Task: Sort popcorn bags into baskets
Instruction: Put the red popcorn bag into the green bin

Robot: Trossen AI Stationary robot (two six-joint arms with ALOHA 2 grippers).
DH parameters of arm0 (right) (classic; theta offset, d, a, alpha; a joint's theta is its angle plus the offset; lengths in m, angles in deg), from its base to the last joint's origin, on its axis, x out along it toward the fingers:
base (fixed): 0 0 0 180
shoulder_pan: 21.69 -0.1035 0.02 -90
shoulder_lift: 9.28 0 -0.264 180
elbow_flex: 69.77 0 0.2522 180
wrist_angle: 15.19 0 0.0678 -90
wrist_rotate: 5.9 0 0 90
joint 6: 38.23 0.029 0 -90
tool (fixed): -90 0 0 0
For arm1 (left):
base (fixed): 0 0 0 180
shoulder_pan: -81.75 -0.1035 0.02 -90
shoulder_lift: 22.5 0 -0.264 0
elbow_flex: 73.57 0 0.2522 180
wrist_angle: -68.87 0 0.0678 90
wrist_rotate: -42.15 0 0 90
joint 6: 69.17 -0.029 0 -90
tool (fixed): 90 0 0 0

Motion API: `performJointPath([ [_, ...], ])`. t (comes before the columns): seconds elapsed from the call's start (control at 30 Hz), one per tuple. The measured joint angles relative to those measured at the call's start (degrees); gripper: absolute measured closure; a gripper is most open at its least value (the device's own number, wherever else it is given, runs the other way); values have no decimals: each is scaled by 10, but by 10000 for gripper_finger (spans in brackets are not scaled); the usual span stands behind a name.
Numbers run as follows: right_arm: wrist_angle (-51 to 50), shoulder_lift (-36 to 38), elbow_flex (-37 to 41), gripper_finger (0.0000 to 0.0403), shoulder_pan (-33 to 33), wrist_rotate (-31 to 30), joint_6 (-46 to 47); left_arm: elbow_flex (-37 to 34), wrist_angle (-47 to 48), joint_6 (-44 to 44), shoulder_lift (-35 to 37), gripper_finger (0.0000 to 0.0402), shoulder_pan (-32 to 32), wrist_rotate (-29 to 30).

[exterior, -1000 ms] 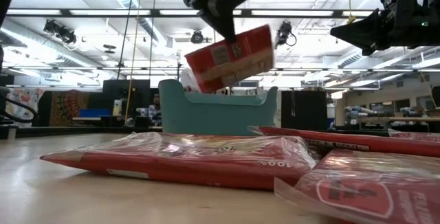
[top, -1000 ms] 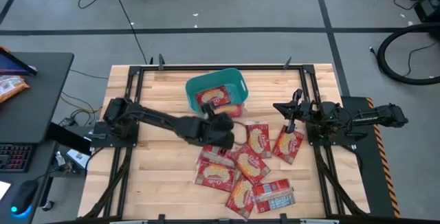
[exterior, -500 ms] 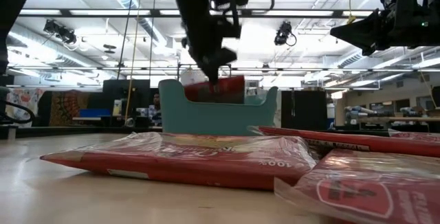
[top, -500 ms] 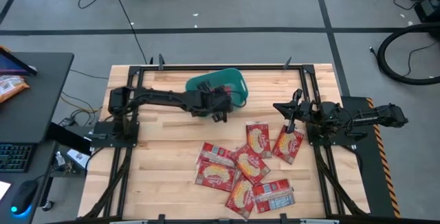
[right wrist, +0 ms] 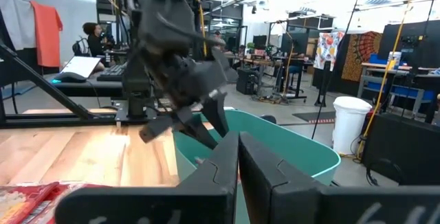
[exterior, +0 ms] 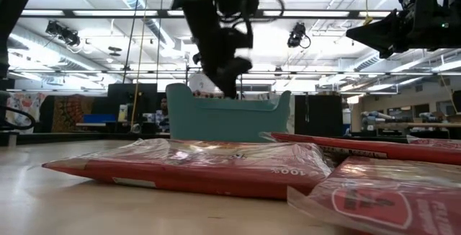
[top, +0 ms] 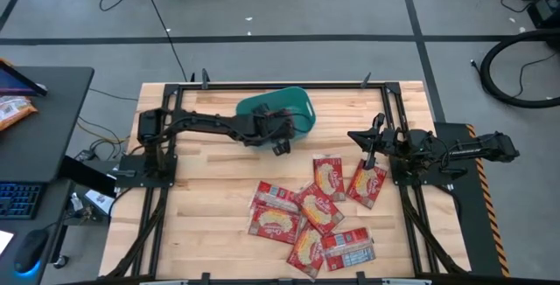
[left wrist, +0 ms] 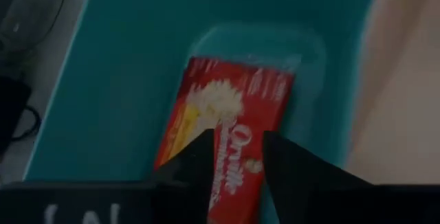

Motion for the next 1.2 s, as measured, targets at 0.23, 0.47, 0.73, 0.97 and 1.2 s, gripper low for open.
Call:
performJointPath([
  [0.23,0,0,0,383,0,0,0,52,10,-12,0,267,68,19],
  [0.47,0,0,0,383,0,0,0,66,6,-71,-4,273,166,13],
  [0.73,1,0,0,383,0,0,0,65,15,-19,-20,273,262,2],
  [0.97,0,0,0,383,0,0,0,64,22,77,-20,273,310,0],
  [1.2,0,0,0,383,0,0,0,55,23,165,-20,273,328,-28],
])
